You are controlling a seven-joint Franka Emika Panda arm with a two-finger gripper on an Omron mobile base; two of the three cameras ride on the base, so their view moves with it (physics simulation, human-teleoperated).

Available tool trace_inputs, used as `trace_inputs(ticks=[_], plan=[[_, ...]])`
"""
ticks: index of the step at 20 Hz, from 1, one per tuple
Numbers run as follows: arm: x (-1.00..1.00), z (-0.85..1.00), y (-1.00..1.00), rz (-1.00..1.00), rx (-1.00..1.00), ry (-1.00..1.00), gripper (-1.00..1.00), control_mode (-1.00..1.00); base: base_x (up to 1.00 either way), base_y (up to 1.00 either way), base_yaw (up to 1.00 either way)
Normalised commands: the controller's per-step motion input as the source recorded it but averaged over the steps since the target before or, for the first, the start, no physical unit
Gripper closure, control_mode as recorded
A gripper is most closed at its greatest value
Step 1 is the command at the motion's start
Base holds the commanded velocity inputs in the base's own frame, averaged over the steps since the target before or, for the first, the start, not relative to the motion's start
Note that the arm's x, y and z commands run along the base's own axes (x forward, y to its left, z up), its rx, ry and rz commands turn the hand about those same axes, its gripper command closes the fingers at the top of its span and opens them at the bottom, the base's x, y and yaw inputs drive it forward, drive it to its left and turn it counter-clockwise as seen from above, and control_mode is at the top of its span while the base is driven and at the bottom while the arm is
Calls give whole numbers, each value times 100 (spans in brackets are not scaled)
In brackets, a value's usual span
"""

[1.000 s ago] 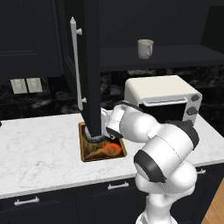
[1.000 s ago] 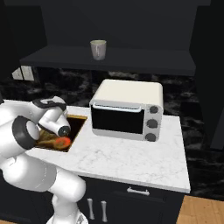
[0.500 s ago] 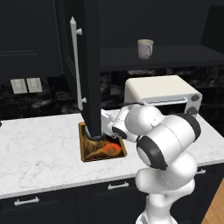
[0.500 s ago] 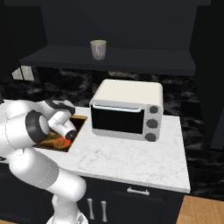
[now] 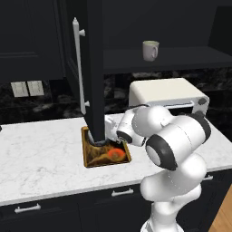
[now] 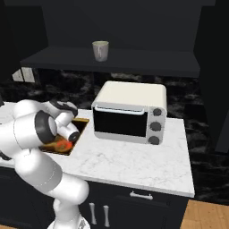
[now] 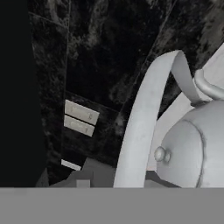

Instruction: Pick the kettle from the counter and place it on the tray. Then pick the mug from the cabinet and place it on the tray. Then close the cabinet doors.

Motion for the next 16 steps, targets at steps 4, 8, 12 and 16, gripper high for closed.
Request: trace_inputs(ticks=[4, 8, 12, 16], plan=[[-6, 0, 0, 9, -5, -1, -100, -100, 0, 0, 0], [-21, 0, -6, 7, -3, -4, -100, -100, 0, 0, 0], [-35, 0, -40, 5, -6, 0, -100, -100, 0, 0, 0], [-36, 6, -45, 1, -5, -3, -100, -100, 0, 0, 0]])
